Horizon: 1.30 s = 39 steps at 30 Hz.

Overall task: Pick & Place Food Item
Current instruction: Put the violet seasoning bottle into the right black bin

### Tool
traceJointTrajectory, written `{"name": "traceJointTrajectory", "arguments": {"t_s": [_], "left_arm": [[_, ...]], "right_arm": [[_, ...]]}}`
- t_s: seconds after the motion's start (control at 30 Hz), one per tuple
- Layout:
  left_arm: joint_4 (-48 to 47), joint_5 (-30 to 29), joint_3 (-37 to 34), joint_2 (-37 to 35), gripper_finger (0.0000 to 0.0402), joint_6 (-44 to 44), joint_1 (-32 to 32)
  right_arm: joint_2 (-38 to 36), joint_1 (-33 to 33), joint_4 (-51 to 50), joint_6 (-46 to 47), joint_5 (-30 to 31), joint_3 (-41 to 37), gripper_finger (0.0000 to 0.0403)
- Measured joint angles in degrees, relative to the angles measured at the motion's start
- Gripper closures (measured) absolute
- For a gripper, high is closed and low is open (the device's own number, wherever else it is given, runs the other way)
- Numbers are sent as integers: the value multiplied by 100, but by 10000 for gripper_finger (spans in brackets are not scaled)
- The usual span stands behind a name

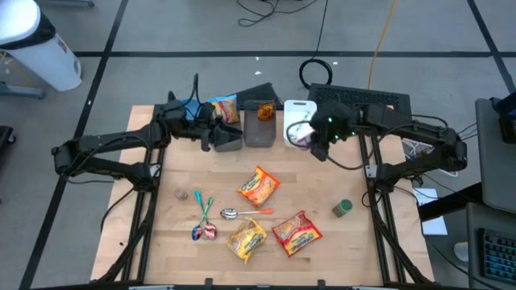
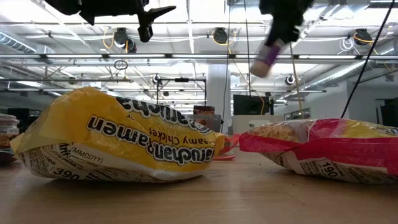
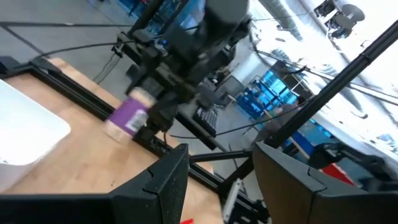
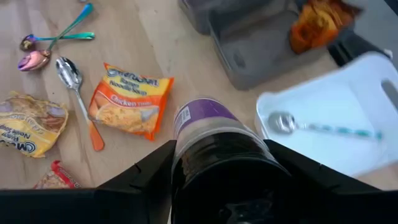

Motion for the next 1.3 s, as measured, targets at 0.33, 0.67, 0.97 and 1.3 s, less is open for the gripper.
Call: {"name": "traceJointTrajectory", "arguments": {"t_s": [0.33,0.67,0.97,1.3], "left_arm": [[-2205,171,1401,477,215,1637,13],[-4048,-151,3207,1621,215,3051,-213],[-4051,113,3633,2209,215,3225,-350],[-4077,126,3972,2809,215,3191,-423]], "right_arm": [[1015,-7,14,-777,-719,1125,196],[1504,-1,207,-1041,-1506,1894,196],[1438,-41,542,-1051,-1525,1909,196],[1441,-44,604,-1184,-1784,1896,196]]}}
